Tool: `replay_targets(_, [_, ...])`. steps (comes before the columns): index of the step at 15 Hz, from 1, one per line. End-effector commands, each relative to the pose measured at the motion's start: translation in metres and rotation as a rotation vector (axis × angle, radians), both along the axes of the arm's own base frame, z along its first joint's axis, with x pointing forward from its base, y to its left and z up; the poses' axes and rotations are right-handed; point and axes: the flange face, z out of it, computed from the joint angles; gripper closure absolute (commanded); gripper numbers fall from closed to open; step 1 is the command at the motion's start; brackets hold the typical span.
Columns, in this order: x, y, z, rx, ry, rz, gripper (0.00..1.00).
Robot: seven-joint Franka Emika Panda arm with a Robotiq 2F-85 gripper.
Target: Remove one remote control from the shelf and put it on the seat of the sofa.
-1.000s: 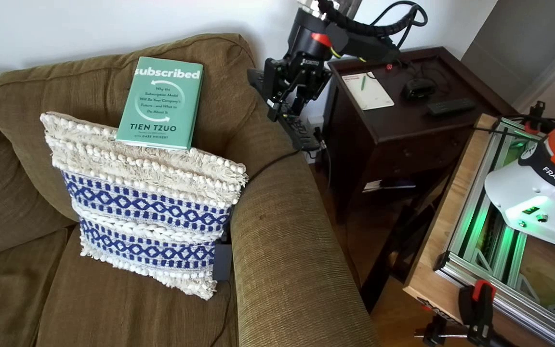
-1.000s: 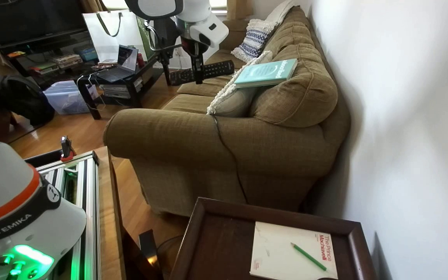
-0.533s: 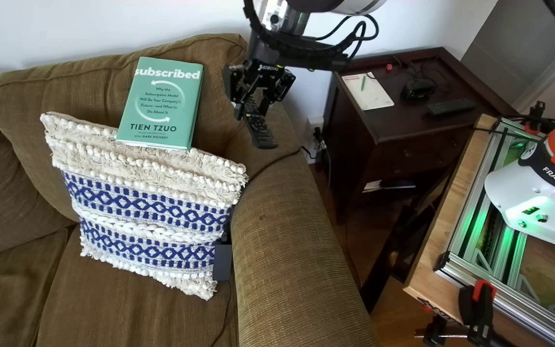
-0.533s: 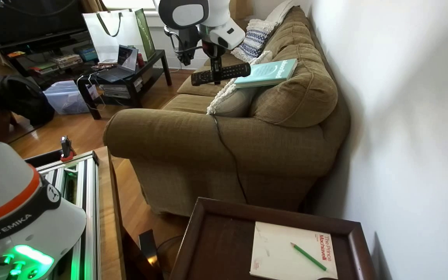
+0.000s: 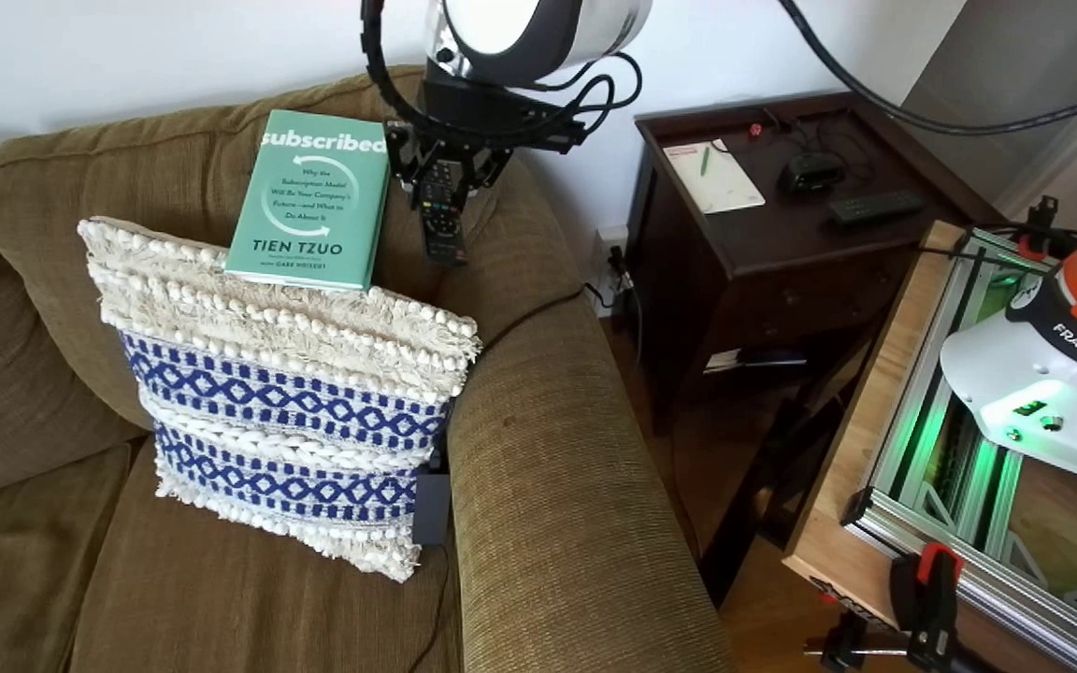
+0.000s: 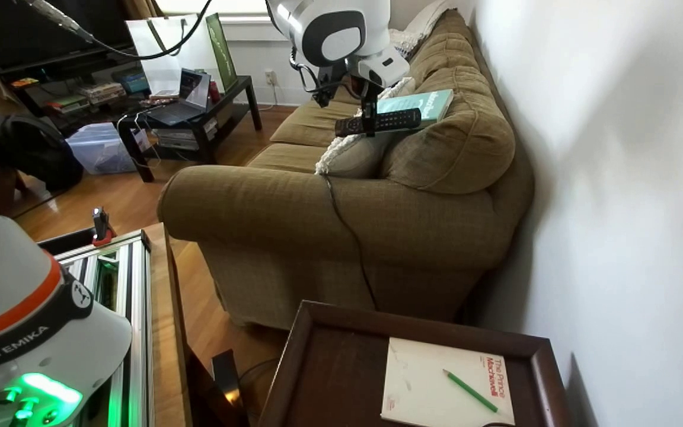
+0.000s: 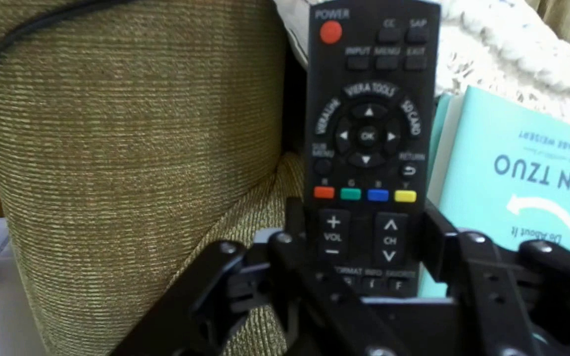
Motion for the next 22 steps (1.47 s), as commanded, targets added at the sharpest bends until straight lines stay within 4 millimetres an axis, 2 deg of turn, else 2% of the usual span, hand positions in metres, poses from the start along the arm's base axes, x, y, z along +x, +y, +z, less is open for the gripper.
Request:
replay_targets(1, [0.031, 0.021, -0.015, -0.047, -0.02, -0.1, 0.7])
replay_targets(7, [0.053, 0.033, -0.028, -0.103, -0.029, -0.237, 0.7])
replay_targets(13, [0.062, 0.031, -0.031, -0.156, -0.057, -0.227, 0.7])
replay_targets(14, [0.062, 0.03, -0.031, -0.169, -0.062, -0.217, 0.66])
replay_targets(15, [0.063, 0.029, -0.03, -0.18, -0.07, -0.204, 0.2])
replay_targets(16, [0.063, 0.028, -0.028, -0.19, -0.077, -0.192, 0.19])
replay_targets(19, [0.062, 0.025, -0.016, -0.217, -0.099, -0.149, 0.01])
replay_targets(22, [0.054, 0.022, 0.0, -0.202, -0.09, -0.077, 0.0])
